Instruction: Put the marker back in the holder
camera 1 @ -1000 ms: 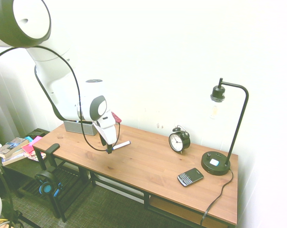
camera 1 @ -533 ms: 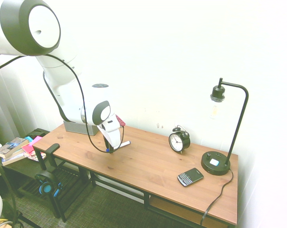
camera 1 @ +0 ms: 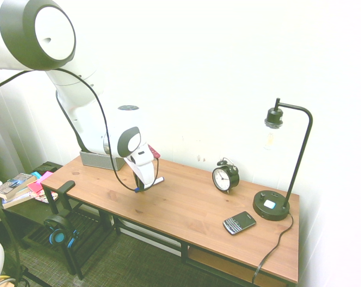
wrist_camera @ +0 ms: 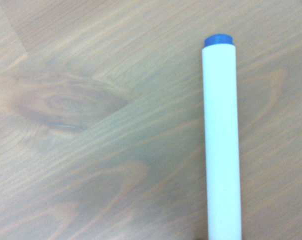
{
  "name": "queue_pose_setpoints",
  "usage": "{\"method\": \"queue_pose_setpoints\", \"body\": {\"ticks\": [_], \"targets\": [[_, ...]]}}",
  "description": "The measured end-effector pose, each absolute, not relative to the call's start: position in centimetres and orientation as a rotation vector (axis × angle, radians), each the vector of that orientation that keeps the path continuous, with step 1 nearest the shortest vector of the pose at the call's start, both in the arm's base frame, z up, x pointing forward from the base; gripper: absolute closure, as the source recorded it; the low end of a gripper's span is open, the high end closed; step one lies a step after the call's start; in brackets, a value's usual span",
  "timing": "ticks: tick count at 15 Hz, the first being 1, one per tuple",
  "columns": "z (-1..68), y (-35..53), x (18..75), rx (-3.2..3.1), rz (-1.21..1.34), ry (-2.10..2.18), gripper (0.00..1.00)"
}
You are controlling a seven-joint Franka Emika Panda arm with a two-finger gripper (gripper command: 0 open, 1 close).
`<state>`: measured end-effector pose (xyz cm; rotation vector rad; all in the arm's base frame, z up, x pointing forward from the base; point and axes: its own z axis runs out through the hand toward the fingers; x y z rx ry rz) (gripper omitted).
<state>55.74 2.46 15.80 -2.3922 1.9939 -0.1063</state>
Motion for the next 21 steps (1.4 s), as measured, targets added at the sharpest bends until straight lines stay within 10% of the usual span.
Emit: {"method": "queue_pose_setpoints", "body": {"ticks": [10, 21], "targets": [[27.5, 8.0, 57.0, -2.093, 0.363, 1.763, 1.00], [23.9, 13.3, 60.1, -1.836, 0.729, 1.666, 1.00]]}}
